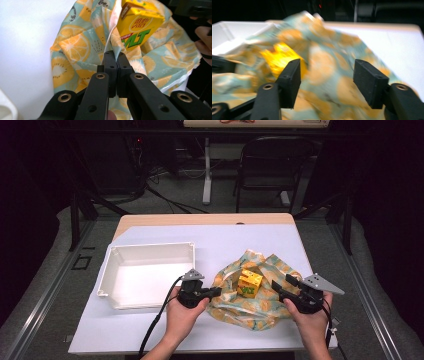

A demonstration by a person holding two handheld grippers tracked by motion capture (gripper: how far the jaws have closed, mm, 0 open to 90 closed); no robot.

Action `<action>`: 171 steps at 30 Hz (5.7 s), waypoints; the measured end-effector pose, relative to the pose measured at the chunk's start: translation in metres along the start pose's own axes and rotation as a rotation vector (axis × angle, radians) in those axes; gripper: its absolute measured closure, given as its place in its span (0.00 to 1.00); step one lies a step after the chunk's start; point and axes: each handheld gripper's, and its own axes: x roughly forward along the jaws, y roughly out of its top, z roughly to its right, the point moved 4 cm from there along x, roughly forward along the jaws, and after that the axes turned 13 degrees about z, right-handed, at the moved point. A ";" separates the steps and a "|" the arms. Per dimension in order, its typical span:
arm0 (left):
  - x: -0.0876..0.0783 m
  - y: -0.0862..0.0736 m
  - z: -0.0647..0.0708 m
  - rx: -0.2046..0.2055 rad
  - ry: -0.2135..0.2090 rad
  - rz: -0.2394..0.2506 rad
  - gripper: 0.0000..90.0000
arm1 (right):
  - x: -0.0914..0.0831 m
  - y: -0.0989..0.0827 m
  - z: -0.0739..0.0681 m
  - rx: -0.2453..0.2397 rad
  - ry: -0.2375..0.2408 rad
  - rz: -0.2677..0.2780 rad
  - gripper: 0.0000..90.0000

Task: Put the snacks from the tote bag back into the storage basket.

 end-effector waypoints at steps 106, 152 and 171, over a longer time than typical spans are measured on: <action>-0.060 0.007 -0.023 0.135 0.087 0.187 0.00 | 0.037 -0.003 -0.025 -0.161 0.344 -0.117 0.28; -0.071 -0.009 -0.032 0.158 0.025 0.196 0.00 | 0.083 -0.026 -0.032 -0.226 0.476 -0.214 0.56; -0.065 -0.009 -0.019 0.195 0.018 0.209 0.00 | 0.068 0.008 -0.045 -0.161 0.394 -0.182 0.57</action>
